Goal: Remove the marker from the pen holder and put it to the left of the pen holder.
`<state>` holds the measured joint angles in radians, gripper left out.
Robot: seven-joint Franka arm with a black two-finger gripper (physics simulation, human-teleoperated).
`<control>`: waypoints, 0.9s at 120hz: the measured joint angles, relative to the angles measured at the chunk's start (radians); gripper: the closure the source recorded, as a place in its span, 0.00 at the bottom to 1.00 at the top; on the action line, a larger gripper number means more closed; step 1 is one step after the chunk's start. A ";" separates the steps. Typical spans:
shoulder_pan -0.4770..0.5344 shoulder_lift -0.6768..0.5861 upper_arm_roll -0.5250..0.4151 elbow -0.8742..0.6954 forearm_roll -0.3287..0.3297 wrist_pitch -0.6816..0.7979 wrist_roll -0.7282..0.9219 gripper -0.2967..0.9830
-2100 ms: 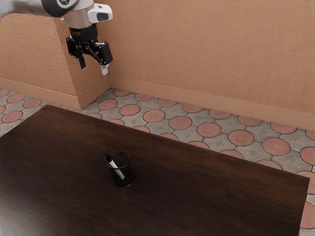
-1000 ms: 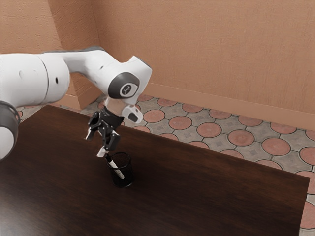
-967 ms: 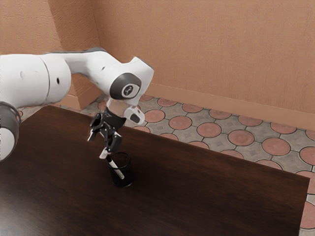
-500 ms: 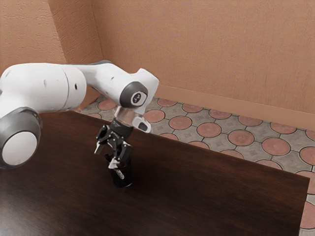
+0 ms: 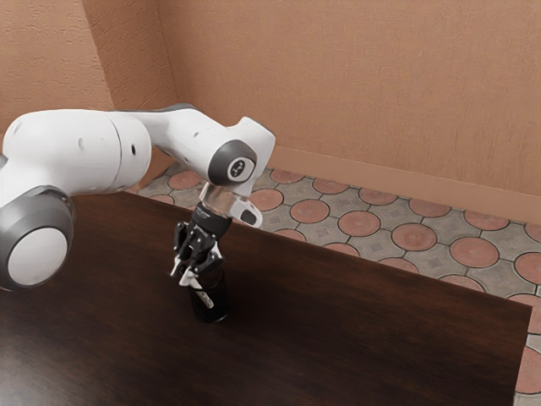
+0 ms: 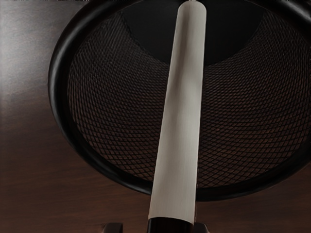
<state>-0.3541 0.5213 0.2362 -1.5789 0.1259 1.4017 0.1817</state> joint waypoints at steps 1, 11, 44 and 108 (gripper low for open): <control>0.000 0.000 0.000 0.000 0.000 0.000 0.000 0.69; -0.002 0.000 0.000 0.000 0.000 0.001 0.002 0.74; -0.001 -0.024 0.004 0.042 0.014 -0.013 0.012 0.81; 0.249 -0.024 0.016 0.214 -0.008 -0.204 0.173 0.81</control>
<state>-0.1052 0.4976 0.2526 -1.3654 0.1184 1.1978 0.3551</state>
